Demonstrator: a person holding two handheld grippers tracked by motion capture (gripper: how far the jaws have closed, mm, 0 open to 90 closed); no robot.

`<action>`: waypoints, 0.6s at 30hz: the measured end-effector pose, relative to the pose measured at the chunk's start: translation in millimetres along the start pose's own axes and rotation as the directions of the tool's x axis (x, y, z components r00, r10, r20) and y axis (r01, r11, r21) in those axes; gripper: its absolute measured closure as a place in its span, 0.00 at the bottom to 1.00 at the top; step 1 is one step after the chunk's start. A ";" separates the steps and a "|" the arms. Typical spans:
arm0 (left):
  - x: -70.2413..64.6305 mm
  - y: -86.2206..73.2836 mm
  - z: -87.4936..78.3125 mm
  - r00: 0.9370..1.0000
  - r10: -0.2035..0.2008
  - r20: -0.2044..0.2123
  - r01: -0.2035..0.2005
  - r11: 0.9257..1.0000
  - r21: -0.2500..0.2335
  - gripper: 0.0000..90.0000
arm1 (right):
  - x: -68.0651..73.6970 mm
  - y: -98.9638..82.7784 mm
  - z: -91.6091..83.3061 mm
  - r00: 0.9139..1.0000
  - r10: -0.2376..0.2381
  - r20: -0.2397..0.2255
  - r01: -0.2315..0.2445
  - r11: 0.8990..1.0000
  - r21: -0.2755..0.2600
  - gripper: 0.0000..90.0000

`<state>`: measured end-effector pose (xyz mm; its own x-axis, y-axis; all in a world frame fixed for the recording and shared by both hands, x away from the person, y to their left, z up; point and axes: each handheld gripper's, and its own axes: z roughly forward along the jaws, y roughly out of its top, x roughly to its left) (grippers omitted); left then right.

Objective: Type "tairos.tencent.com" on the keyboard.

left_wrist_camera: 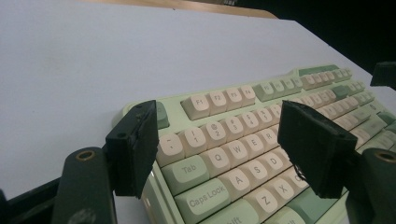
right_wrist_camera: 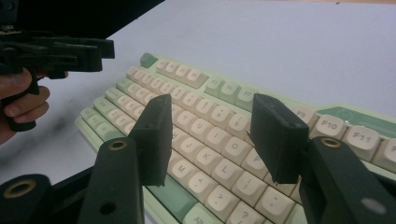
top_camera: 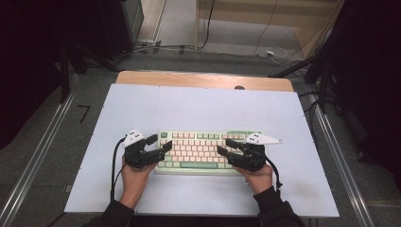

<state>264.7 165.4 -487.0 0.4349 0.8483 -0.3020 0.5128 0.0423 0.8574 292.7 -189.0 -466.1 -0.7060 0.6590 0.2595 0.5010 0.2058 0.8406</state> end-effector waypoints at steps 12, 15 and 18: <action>2.8 0.7 -3.2 1.000 -0.003 -0.015 0.003 1.000 -0.009 0.32 | -19.6 -1.5 -11.6 0.997 0.040 0.068 -0.039 0.999 -0.021 0.31; 4.2 0.9 -3.9 1.000 -0.009 -0.018 0.008 1.000 -0.011 0.31 | -22.6 -2.5 -13.1 0.995 0.038 0.088 -0.036 0.999 -0.022 0.30; 4.8 1.0 -4.1 1.000 -0.011 -0.021 0.011 1.000 -0.014 0.31 | -24.6 -3.0 -15.0 0.995 0.038 0.096 -0.036 0.999 -0.024 0.29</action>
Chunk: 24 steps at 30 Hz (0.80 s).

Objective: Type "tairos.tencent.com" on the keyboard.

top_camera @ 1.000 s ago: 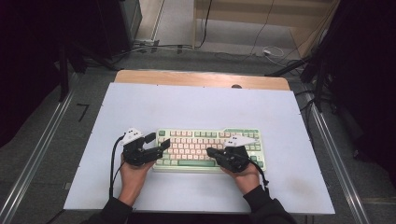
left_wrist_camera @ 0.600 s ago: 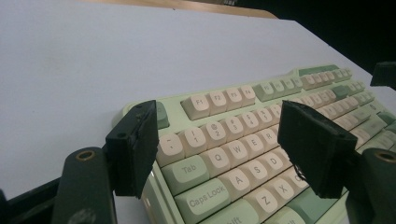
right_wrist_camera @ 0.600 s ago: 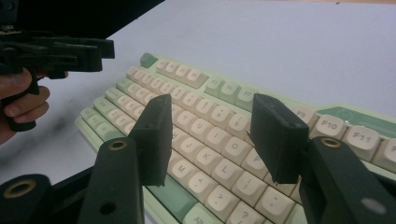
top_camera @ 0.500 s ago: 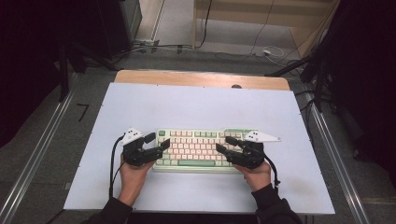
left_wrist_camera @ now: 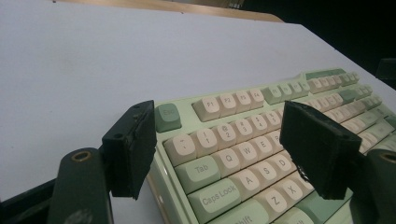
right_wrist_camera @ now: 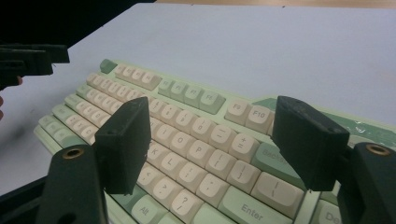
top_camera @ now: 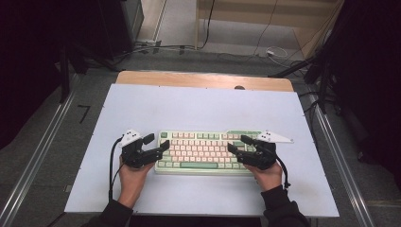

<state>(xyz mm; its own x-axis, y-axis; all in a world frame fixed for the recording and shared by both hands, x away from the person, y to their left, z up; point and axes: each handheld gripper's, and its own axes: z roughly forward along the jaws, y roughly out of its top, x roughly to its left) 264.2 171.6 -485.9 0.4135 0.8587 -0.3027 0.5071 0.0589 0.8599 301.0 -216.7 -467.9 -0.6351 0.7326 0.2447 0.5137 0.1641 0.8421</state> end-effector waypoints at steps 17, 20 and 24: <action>8.3 1.5 -6.0 1.000 -0.009 -0.022 0.009 1.000 -0.011 0.31 | -12.8 -3.3 -15.1 0.999 0.012 0.035 -0.011 1.000 -0.025 0.29; 10.9 1.4 -7.7 1.000 -0.013 -0.029 0.012 1.000 -0.014 0.31 | -16.8 -4.5 -19.8 0.999 0.019 0.043 -0.018 0.999 -0.034 0.29; 15.3 1.4 -10.6 0.999 -0.021 -0.042 0.020 1.000 -0.016 0.30 | -20.6 -5.6 -24.9 0.998 0.020 0.054 -0.018 0.999 -0.037 0.29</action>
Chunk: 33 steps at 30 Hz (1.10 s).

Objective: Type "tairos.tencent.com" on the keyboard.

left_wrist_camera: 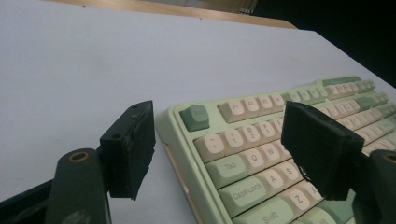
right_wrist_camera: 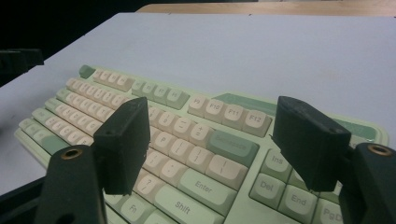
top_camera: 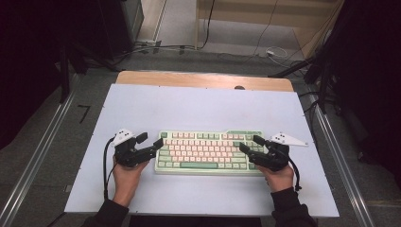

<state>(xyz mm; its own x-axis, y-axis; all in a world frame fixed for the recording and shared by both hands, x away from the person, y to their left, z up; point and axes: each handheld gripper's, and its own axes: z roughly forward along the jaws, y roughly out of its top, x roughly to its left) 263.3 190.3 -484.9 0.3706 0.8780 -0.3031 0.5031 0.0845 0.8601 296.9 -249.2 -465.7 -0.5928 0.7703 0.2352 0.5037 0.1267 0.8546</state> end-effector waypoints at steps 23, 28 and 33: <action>32.5 -0.9 -25.1 0.996 -0.041 -0.075 0.038 0.999 -0.030 0.30 | -24.7 -7.8 -22.4 0.997 0.023 0.075 -0.023 1.000 -0.006 0.28; 39.1 -1.6 -30.1 0.994 -0.053 -0.093 0.050 0.998 -0.037 0.30 | -32.1 -10.0 -28.3 0.995 0.040 0.096 -0.039 0.999 -0.011 0.28; 45.8 -2.1 -33.8 0.992 -0.059 -0.110 0.055 0.998 -0.036 0.30 | -38.7 -12.1 -34.1 0.992 0.050 0.114 -0.048 0.999 -0.017 0.28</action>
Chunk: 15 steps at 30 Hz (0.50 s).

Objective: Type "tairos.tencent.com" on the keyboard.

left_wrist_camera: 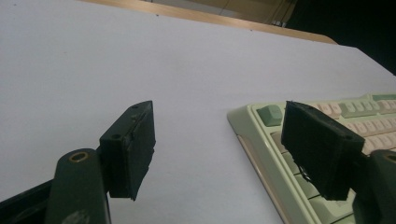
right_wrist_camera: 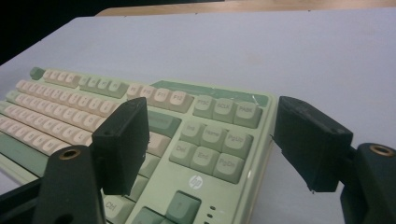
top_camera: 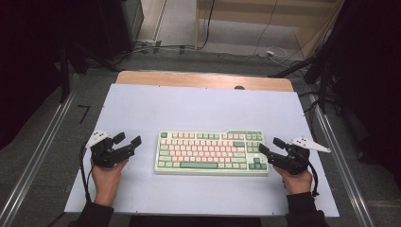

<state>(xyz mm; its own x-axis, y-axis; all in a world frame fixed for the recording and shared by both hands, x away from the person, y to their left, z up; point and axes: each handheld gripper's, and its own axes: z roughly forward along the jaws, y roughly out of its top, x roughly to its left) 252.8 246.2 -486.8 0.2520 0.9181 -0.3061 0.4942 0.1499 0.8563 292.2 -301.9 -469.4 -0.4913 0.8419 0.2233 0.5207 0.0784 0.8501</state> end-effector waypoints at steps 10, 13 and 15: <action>5.7 0.3 -0.2 0.999 0.005 -0.032 -0.005 1.000 0.007 0.30 | -10.1 -2.3 -6.0 0.999 0.007 0.035 -0.007 1.000 0.002 0.28; 8.0 0.5 -0.2 0.999 0.000 -0.042 0.000 1.000 0.006 0.30 | -15.2 -3.5 -7.5 0.998 0.006 0.055 -0.006 1.000 0.004 0.28; 10.2 0.8 -0.3 0.999 0.003 -0.052 -0.003 1.000 0.007 0.30 | -18.8 -4.4 -8.9 0.998 0.017 0.061 -0.017 1.000 0.004 0.28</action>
<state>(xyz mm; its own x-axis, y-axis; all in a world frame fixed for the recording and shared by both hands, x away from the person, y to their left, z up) 255.5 255.7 -489.0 0.2095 0.9364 -0.2814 0.4993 0.1450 0.8542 293.0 -322.9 -473.0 -0.4385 0.8743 0.2082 0.5319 0.0658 0.8442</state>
